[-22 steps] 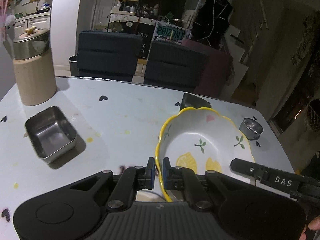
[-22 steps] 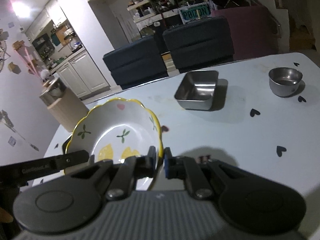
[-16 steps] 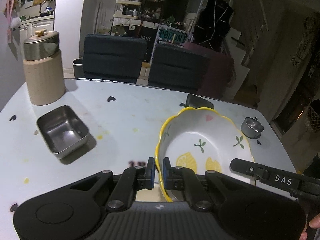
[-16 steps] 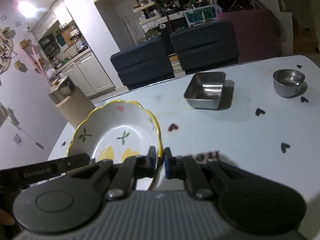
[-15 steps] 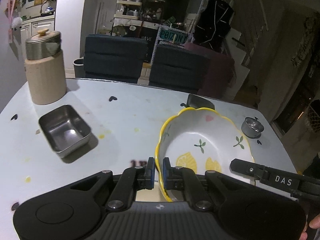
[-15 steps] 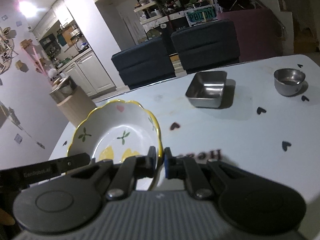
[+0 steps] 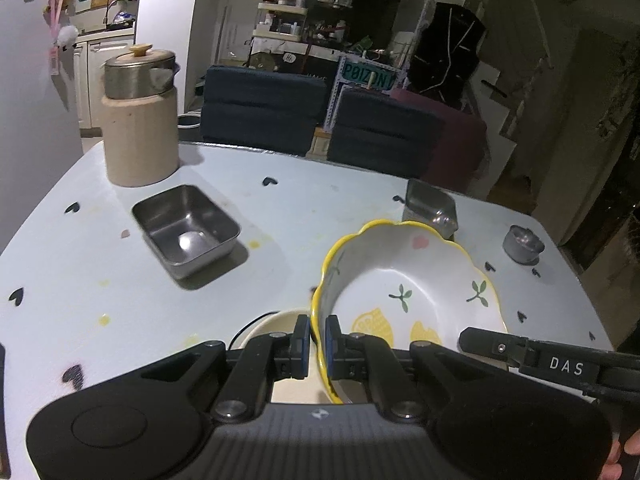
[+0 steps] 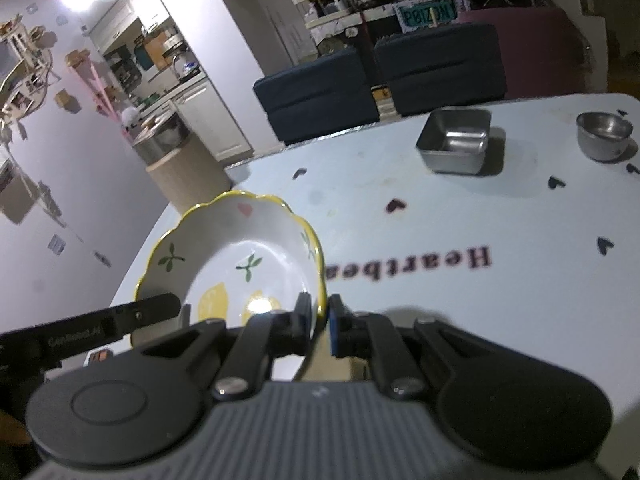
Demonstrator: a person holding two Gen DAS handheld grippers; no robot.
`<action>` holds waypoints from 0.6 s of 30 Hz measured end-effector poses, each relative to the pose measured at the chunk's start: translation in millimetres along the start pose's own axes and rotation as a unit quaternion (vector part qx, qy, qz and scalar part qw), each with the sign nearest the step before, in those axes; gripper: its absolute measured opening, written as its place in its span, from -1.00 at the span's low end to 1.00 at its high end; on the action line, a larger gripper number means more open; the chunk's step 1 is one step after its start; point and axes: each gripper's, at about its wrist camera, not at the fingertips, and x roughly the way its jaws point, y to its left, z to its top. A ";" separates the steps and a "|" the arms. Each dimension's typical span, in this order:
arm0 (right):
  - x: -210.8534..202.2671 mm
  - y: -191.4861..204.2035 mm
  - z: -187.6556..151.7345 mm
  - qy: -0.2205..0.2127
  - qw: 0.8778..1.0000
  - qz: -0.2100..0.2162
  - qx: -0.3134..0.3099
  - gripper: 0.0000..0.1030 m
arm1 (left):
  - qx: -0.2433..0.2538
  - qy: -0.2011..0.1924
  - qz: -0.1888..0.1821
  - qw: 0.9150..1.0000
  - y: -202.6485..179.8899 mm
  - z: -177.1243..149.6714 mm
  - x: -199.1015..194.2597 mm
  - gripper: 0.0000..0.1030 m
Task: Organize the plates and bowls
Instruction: 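Lift the lemon-print bowl with both grippers and carry it toward the cream bowl, then lower the lemon-print bowl into the cream bowl with both grippers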
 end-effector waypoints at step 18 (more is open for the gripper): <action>29.6 12.5 -29.8 0.093 0.996 -0.019 0.002 -0.79 | 0.013 0.073 0.019 0.997 21.0 -26.1 32.3 -0.85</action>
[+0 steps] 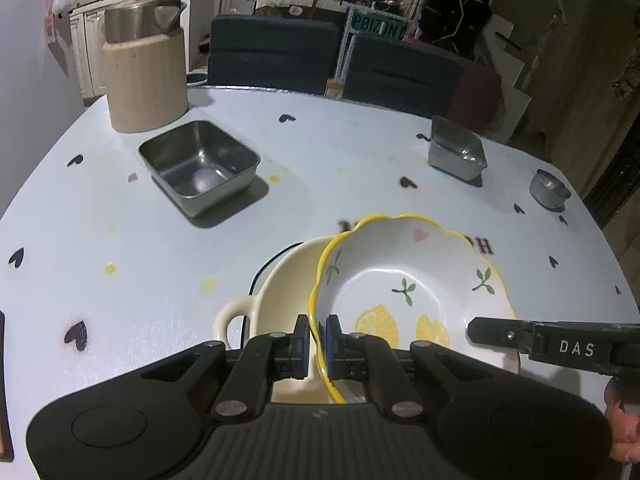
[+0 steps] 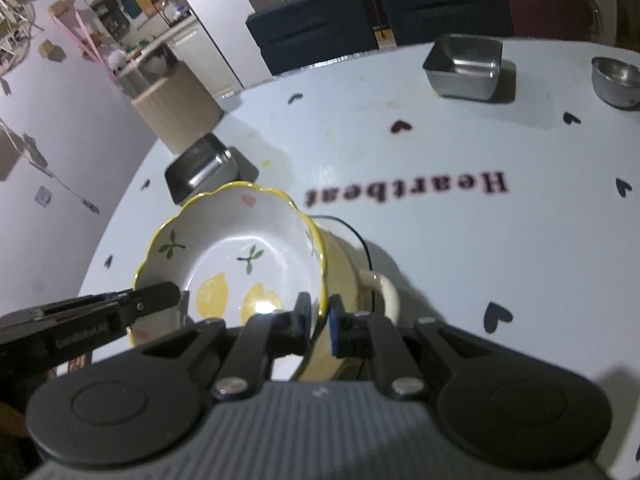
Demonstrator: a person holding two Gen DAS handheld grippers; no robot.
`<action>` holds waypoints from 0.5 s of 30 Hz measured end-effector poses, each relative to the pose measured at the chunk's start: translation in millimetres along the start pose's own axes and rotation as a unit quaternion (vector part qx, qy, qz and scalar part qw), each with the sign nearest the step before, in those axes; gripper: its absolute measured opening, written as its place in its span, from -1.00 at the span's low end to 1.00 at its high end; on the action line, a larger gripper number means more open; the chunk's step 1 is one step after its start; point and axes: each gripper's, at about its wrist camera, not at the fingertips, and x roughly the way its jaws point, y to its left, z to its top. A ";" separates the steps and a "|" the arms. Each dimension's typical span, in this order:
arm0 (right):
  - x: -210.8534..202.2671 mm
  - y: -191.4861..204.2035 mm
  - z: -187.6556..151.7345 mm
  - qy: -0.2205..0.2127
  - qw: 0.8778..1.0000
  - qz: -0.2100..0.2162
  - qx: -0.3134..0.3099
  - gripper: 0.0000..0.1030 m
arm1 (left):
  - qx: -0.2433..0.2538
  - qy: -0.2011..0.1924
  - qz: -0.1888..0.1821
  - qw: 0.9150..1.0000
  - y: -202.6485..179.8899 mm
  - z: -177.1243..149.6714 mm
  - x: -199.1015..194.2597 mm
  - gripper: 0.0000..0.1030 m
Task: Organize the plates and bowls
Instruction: 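Lower the lemon-print bowl into the cream bowl with both grippers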
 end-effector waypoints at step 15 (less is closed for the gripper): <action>30.9 10.2 5.5 0.033 0.999 -0.018 0.006 -0.79 | -0.006 0.028 0.019 0.999 10.2 -4.2 16.1 -0.83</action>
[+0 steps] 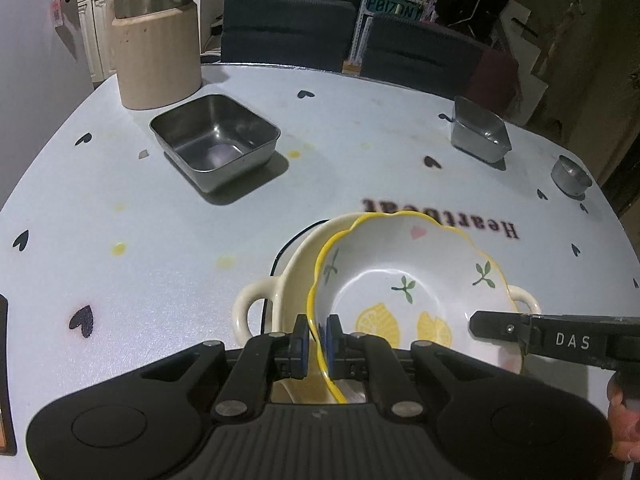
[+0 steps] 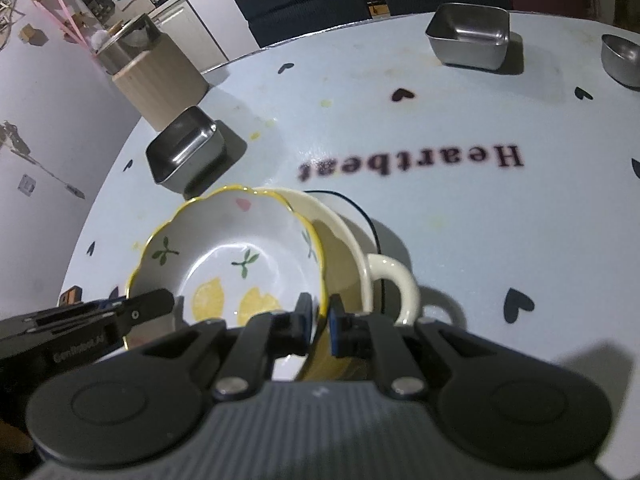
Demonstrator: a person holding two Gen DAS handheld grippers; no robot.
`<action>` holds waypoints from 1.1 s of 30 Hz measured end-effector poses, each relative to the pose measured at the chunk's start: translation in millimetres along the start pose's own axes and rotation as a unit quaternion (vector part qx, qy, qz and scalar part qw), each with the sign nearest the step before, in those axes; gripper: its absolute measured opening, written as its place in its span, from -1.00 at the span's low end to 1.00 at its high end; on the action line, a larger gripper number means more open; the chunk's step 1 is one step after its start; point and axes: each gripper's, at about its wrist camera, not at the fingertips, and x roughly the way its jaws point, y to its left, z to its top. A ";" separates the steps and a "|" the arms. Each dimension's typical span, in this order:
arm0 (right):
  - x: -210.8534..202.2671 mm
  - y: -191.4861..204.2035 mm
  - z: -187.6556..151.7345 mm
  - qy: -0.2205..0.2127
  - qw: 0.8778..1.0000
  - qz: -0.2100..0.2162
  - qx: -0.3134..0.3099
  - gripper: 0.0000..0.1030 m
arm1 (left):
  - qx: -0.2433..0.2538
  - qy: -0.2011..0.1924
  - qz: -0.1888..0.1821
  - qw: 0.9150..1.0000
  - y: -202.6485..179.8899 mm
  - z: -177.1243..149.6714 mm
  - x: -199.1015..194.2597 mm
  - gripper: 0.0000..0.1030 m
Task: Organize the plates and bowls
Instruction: 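Lower the lemon-print bowl into the cream bowl with both grippers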
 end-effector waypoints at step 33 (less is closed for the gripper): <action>21.6 6.5 6.9 0.038 0.999 -0.016 -0.005 -0.75 | 0.002 0.026 -0.012 1.000 2.6 -2.3 0.5 -0.67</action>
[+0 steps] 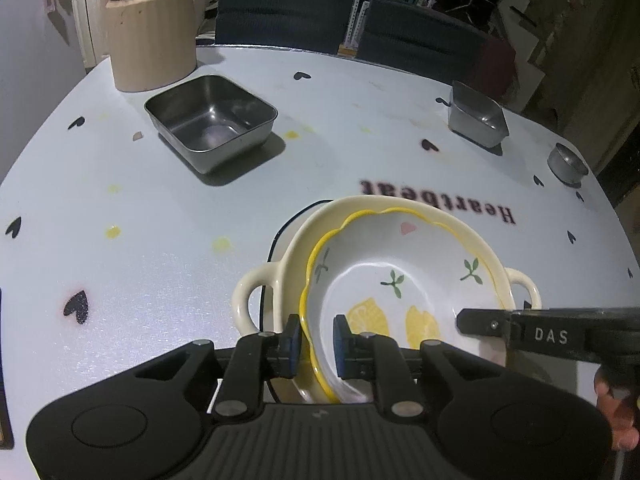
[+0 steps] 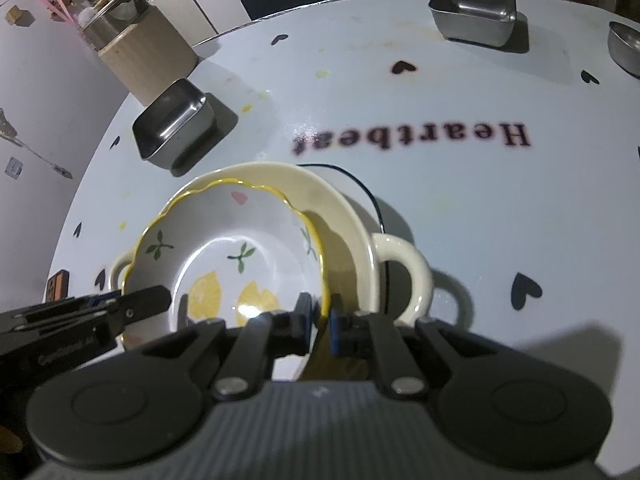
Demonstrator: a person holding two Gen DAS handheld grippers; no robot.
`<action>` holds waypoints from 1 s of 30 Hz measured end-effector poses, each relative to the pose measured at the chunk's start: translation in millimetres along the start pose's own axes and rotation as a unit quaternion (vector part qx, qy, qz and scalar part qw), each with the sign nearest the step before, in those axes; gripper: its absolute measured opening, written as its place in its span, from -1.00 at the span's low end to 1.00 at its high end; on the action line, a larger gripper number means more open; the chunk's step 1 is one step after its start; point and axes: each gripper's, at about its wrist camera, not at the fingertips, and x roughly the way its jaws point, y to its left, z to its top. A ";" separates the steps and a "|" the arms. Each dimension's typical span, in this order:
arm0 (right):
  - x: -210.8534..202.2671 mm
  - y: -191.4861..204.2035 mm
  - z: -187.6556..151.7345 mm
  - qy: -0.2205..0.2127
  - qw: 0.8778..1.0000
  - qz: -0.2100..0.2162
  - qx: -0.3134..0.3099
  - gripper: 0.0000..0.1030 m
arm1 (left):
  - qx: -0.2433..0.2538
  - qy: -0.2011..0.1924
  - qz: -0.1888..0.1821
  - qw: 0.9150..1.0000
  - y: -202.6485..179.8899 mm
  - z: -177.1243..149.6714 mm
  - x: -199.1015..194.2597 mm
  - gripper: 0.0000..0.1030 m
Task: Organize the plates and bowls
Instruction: 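Lower the lemon-print bowl into the cream bowl with both grippers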
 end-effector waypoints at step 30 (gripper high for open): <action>-13.1 -7.2 -0.5 0.003 1.000 0.015 0.008 -0.71 | 0.002 0.004 -0.009 1.000 7.8 0.4 2.2 -0.82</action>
